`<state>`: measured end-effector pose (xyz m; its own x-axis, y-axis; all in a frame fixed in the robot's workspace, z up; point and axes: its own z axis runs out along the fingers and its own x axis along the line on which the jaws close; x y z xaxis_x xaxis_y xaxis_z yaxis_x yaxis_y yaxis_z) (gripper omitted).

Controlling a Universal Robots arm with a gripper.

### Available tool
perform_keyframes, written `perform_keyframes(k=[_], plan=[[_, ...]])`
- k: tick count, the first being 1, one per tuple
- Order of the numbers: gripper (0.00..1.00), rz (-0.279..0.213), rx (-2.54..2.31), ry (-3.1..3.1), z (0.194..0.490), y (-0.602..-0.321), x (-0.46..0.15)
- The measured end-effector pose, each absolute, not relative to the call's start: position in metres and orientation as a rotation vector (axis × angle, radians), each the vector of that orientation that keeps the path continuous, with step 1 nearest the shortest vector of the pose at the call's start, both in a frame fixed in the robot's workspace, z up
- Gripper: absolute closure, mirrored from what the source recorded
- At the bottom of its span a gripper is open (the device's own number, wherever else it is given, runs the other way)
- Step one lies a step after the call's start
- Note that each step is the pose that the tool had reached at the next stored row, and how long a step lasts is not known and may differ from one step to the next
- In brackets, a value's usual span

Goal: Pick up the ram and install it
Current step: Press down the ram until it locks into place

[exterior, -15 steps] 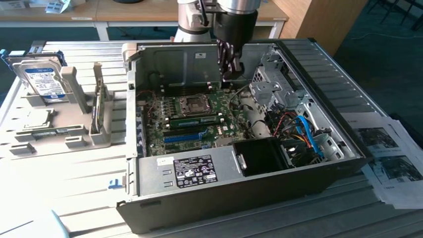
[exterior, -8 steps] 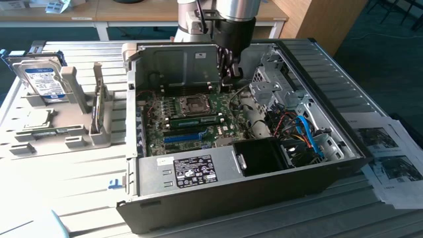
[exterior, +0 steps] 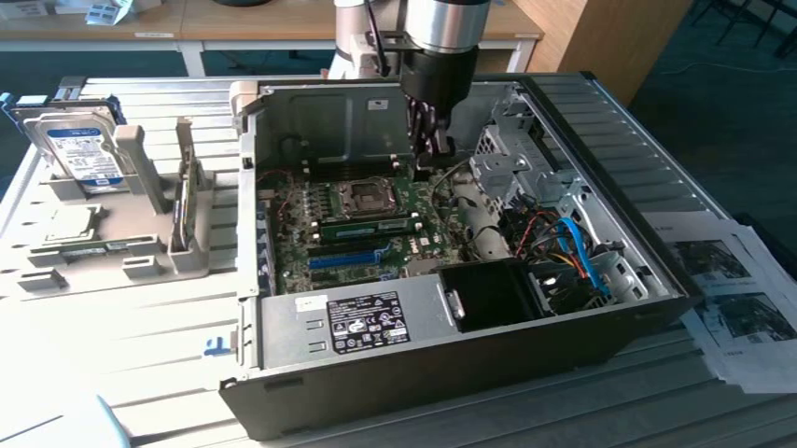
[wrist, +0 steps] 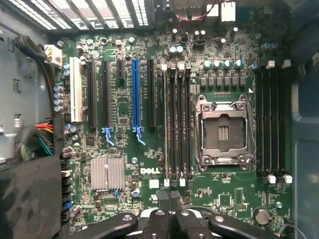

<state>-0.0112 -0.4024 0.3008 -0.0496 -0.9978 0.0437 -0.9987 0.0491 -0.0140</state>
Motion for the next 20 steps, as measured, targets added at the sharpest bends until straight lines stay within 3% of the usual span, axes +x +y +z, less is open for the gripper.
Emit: perform_keyframes(k=[20], plan=[[0.90,0.063,2.150,-2.259,0.276,-0.402,-0.011]])
